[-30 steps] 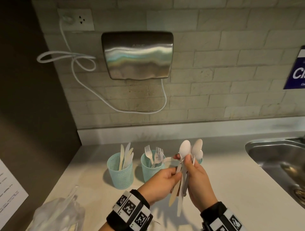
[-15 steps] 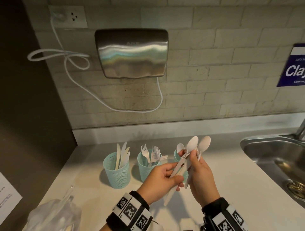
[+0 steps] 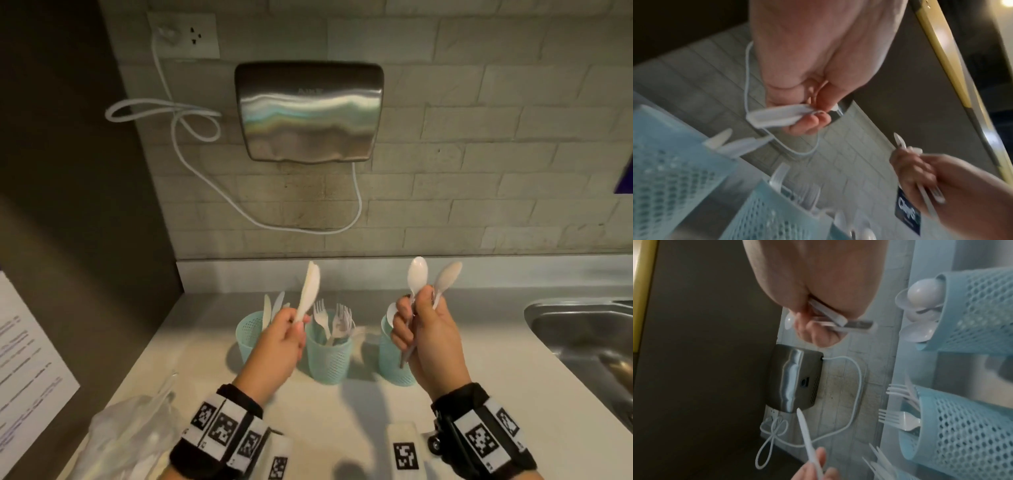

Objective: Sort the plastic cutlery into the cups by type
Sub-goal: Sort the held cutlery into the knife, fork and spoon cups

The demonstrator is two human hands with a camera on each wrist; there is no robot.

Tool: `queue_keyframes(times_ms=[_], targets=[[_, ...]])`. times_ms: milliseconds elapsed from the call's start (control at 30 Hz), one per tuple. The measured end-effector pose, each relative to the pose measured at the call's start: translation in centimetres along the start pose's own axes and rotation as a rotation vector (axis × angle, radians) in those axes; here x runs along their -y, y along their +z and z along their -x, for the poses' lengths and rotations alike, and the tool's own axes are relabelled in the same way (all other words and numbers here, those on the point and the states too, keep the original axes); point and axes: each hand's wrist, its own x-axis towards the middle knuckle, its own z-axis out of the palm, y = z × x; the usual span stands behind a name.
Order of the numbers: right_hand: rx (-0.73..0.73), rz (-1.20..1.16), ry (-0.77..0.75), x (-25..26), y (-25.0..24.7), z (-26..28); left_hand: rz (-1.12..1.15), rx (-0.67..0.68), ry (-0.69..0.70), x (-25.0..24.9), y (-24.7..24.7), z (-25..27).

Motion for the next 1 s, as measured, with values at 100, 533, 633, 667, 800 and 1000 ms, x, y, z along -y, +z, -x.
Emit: queue_keyframes(times_ms=[100,533,633,667,800,1000], targets=[[0.072,0.096,0.076,-0.8,1.7,-0.8,0.148,-0.135,-0.012,-1.1,-3.2,-0.9],[0.168,0.326,0.063,-5.2,6.6,-3.4,0.148,-0.404,0.099,-0.1,-6.2,-4.3],[0.162,0.46,0.085,-6.5,6.5,-4.0,0.03,-0.351,0.055,1.2,-5.6,-5.0],[0.156,0.505,0.103,-7.0,6.4,-4.2,-0.011,-0.325,0.02,1.7,-5.4,-5.3],[0.14,0.669,0.159,-9.0,5.3,-4.7,-0.218,-0.254,-0.105,3.4,-4.8,-5.6],[0.181,0.891,0.179,-10.2,4.5,-4.9,-0.675,-0.165,-0.159,3.0,-4.6,-4.9]])
